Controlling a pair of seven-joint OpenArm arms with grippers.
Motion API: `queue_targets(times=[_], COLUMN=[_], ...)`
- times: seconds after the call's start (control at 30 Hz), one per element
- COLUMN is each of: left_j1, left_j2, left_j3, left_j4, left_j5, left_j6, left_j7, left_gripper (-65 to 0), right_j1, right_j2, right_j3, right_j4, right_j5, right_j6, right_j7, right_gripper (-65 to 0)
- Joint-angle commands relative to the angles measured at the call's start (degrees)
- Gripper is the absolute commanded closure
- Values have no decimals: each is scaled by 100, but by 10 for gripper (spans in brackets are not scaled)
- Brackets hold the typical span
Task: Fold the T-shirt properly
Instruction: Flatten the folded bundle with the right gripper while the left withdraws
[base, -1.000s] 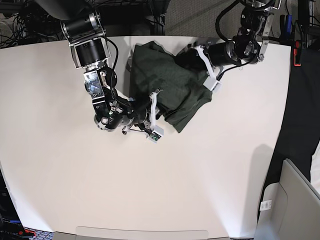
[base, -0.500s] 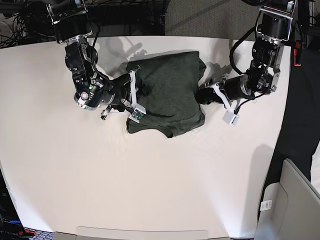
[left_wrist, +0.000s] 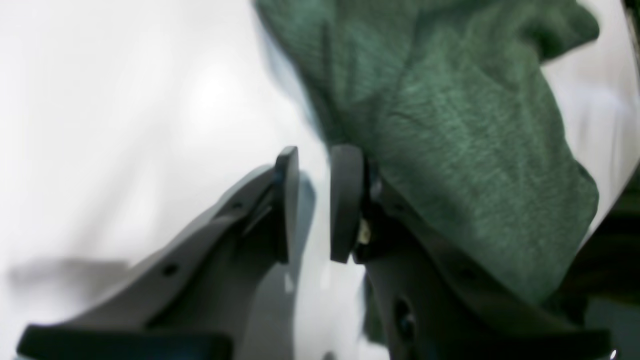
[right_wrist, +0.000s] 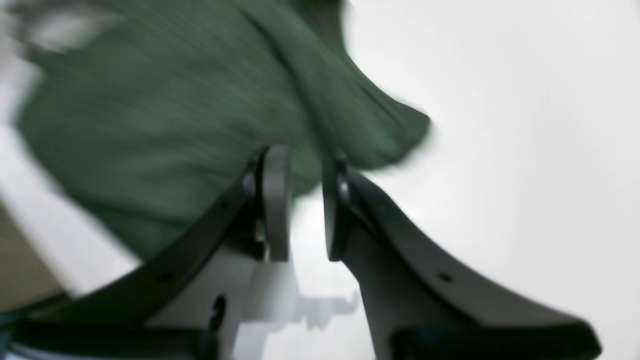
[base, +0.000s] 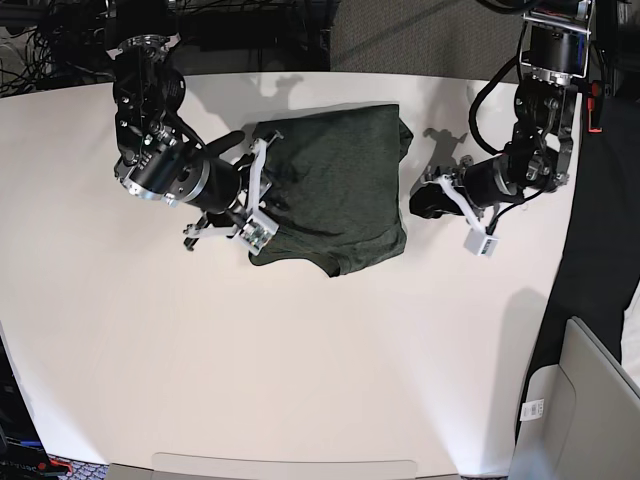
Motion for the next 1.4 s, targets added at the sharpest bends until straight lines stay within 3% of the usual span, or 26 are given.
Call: queue_targets(times=[0.0, 0.13, 0.23, 0.37, 0.47, 0.63, 0.9, 1.07, 1.27, 1.37], left_j1=[24, 393, 631, 745, 780, 780, 754, 771, 903, 903], left_j2=[-86, -86, -77, -77, -77, -77, -77, -95, -86, -95], left_j3=[-236, -1027, -1476, -1651, -1687, -1810, -1854, -1898, -2293, -2328], left_j4=[172, 287, 287, 287, 287, 287, 287, 287, 287, 287], left_j5=[-66, -66, -66, -74, -74, -74, -74, -74, -74, -74], left_j6=[-32, -32, -32, -32, -32, -32, -32, -32, -58, -58], left_j7=[-89, -89, -89, -115, -124, -124, -133, -124, -80, -80], left_gripper=[-105, -105, -105, -105, -105, -105, -105, -105, -105, -105], right_j1=[98, 89, 133, 291, 396, 572, 695, 898, 1082, 1223], right_j2=[-101, -461, -698, -1015, -1059, -1041, -1015, -760, -259, -171], right_j3=[-90, -705, -1277, -2077, -2384, -2226, -1197, -802, -723, -556], right_j4=[119, -40, -154, -497, -980, -1736, -2492, -2721, -2774, -3064], right_j5=[89, -16, -526, -1106, -1221, -1221, -1221, -1221, -1221, -1221], right_j6=[25, 25, 25, 25, 25, 25, 25, 25, 25, 25], right_j7=[-77, -227, -227, -227, -227, -218, 37, 116, 617, 811], right_gripper=[-93, -93, -93, -93, -93, -93, -93, -93, -93, -93])
